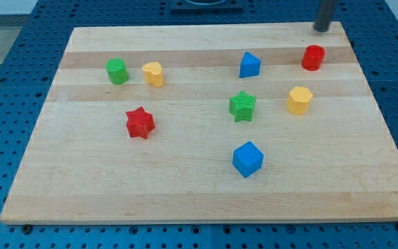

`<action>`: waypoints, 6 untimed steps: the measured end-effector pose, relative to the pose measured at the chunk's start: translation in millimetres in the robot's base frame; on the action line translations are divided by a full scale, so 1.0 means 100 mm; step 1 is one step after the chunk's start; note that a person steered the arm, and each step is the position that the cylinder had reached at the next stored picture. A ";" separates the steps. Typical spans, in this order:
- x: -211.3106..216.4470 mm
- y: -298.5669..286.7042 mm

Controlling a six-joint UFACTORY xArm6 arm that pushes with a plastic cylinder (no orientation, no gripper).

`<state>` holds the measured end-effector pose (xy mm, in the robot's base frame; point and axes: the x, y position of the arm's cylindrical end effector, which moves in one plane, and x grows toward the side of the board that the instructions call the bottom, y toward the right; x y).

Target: Slide your arm towards the top right

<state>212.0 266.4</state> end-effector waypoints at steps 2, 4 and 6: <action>0.02 -1.10; 0.02 -1.10; 0.04 -1.09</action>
